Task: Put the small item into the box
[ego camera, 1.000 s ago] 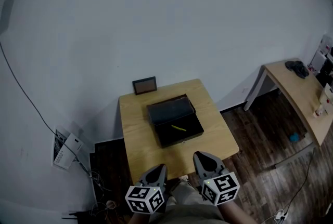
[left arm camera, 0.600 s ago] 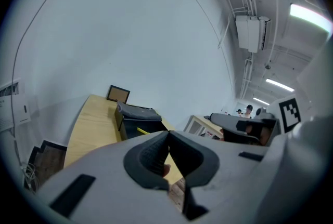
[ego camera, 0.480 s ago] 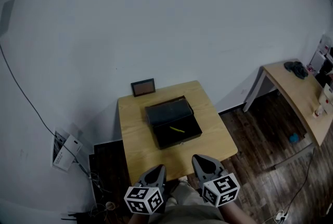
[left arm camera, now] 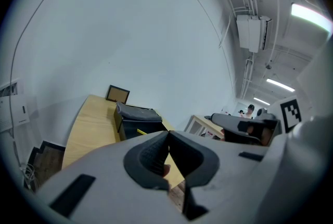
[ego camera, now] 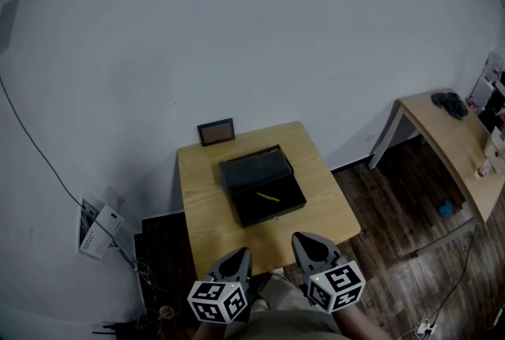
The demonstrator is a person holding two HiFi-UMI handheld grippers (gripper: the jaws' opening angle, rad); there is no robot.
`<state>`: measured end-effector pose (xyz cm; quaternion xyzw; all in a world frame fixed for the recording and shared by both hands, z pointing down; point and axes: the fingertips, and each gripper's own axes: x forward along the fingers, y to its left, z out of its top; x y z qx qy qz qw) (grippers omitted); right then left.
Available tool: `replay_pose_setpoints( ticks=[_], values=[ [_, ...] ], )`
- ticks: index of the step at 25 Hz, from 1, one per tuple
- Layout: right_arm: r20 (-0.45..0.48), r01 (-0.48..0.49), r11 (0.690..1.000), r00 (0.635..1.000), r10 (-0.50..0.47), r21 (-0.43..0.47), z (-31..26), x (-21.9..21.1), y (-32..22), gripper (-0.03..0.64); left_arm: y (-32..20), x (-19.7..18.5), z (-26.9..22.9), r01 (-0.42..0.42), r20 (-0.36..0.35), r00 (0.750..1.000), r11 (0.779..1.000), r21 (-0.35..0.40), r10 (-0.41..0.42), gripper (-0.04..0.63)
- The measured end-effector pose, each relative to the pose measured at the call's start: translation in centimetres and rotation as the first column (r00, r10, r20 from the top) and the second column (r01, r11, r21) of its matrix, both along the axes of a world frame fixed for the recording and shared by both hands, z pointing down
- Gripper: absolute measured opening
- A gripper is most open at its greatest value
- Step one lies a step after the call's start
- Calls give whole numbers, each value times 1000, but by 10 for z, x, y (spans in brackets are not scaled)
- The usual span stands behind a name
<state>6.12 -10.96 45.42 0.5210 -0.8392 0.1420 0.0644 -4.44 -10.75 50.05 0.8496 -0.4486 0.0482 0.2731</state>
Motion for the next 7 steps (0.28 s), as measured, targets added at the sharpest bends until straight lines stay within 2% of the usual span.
replay_pose_setpoints(
  ticks=[7],
  values=[
    [-10,9,1000,1000,-9,6,-2,-2,-9,0,-8,1,1,2,-1,1000,1000,-2,-2,3]
  ],
)
